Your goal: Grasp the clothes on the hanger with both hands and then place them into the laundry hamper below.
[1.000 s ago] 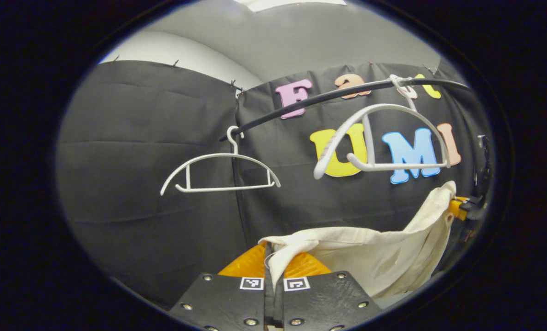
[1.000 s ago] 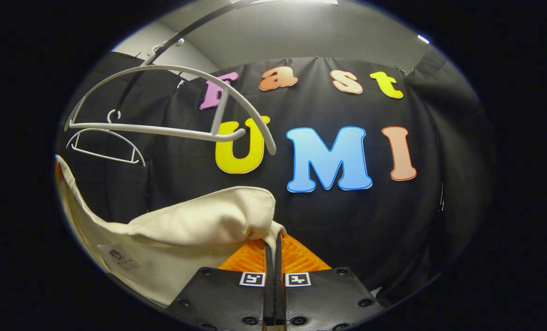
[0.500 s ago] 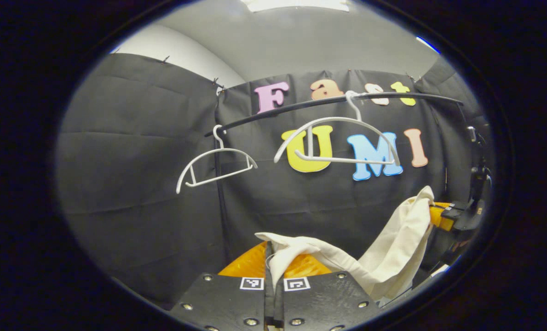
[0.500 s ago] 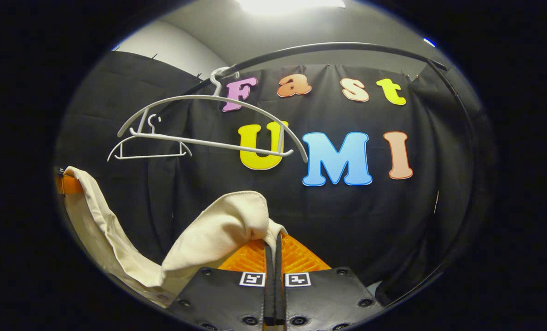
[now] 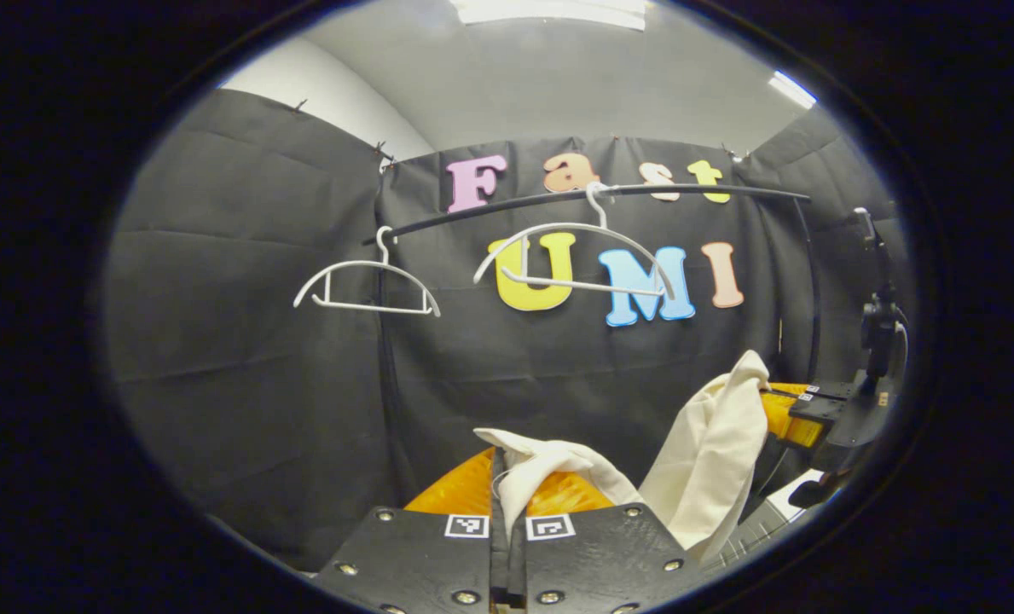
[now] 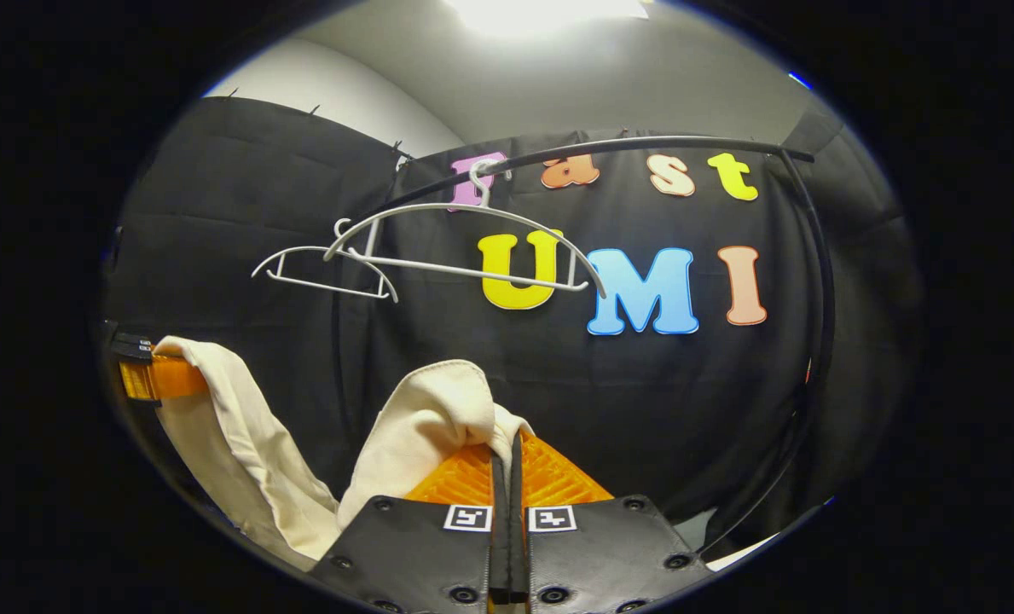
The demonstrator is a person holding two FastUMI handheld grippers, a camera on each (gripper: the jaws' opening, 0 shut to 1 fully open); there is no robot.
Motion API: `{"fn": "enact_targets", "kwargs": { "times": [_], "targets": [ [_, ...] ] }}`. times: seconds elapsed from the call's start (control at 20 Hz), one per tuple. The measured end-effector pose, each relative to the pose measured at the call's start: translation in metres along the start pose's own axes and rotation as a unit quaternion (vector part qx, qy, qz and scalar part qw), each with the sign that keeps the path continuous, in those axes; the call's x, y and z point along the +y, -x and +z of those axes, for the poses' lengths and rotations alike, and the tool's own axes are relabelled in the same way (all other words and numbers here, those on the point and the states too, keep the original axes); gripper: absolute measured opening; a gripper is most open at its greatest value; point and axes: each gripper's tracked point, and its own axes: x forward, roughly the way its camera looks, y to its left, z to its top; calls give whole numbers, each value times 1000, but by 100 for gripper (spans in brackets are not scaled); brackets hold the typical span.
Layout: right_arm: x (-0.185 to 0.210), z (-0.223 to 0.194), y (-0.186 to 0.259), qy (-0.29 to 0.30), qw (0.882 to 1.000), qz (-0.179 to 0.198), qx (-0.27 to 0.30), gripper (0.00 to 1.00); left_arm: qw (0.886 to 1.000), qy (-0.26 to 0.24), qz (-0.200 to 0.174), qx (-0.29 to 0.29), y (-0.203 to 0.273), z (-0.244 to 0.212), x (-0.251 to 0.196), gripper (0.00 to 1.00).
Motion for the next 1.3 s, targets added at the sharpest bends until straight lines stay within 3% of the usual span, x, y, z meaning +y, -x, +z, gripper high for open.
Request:
{"fn": "enact_targets", "kwargs": {
  "times": [0.25, 0.55, 0.65, 0.7, 0.95, 1.3],
  "targets": [
    [45, -10, 28, -14, 999, 33, 14, 1, 1000, 15, -5, 14, 30, -21, -1, 1],
    [116, -4, 41, -40, 993, 110, 6, 1, 999, 33, -15, 12, 36, -32, -15, 1],
    [125, -12, 39, -49, 992, 116, 12, 5, 999, 35, -12, 11, 33, -42, -14, 1],
    [126, -21, 38, -51, 992, 116, 19, 1, 999, 37, -10, 12, 31, -50, -13, 1],
    [117, -93, 31, -62, 990, 96, 81, 2, 998, 52, 3, 45, 11, -112, -3, 1],
    [90, -226, 35, -42, 981, 55, 182, 1, 988, 76, 26, 129, 6, -249, 6, 1]
  ]
}}
